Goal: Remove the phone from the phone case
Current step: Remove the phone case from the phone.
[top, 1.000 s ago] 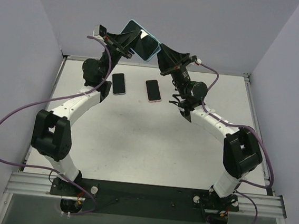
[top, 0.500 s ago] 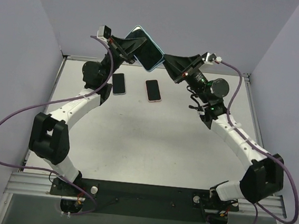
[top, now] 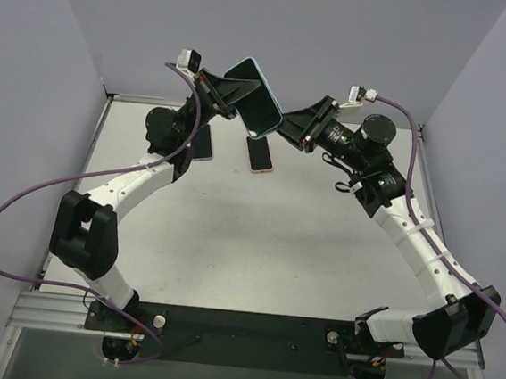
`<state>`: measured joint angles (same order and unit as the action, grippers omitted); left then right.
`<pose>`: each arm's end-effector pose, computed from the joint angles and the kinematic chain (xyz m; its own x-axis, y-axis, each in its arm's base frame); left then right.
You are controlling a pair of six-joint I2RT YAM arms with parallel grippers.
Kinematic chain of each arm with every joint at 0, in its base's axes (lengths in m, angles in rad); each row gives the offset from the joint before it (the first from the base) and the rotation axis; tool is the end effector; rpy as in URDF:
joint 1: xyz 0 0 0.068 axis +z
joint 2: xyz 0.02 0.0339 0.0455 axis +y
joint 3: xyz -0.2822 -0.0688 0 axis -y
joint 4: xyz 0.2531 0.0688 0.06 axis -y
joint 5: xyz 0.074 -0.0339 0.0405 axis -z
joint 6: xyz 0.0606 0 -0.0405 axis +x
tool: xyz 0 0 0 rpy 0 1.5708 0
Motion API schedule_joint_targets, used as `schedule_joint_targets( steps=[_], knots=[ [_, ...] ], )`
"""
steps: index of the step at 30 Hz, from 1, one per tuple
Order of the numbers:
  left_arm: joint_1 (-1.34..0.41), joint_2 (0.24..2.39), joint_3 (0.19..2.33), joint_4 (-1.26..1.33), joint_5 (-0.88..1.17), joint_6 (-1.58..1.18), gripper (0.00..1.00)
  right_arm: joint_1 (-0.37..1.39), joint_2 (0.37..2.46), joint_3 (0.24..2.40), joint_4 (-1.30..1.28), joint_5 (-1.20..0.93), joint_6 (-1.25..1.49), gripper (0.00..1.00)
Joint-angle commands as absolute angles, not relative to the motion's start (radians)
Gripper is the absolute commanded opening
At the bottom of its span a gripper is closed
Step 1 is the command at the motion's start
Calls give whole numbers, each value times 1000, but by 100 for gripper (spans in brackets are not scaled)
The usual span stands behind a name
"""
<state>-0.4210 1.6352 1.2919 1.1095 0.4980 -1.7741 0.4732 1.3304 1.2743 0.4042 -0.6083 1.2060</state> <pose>0.3426 -0.1851 0.4546 -0.7871 -0.5903 -0.1789 0.4839 -0.4110 -0.7726 0.2737 0.1790 0.4755 -0.6878 0.5091 -0.5175 -0.5877 0.0280 0.8086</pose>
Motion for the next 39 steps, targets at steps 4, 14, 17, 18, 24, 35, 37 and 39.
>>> schedule_joint_targets(
  steps=[4,14,17,18,24,35,37,39],
  knots=[
    [-591,1568,1276,1403,608,-1855,0,502,1499,1250,166,-664,1141,21],
    [-611,1603,1158,1474,592,-1867,0,502,1555,1171,434,-741,1304,5],
    [-611,1621,1111,1492,601,-1876,0,477,1522,1097,445,-716,1301,0],
    [-611,1629,1101,1500,603,-1876,0,471,1511,1074,446,-709,1298,0],
    [-595,1674,1023,1447,690,-1833,25,410,1430,939,414,-681,1258,0],
    [-577,1712,824,1299,767,-1700,90,299,1270,873,102,-600,985,0],
    [-578,1732,799,1316,767,-1703,91,282,1256,880,29,-575,942,0],
    [-577,1747,789,1313,770,-1700,91,279,1249,894,-45,-543,882,0]
  ],
)
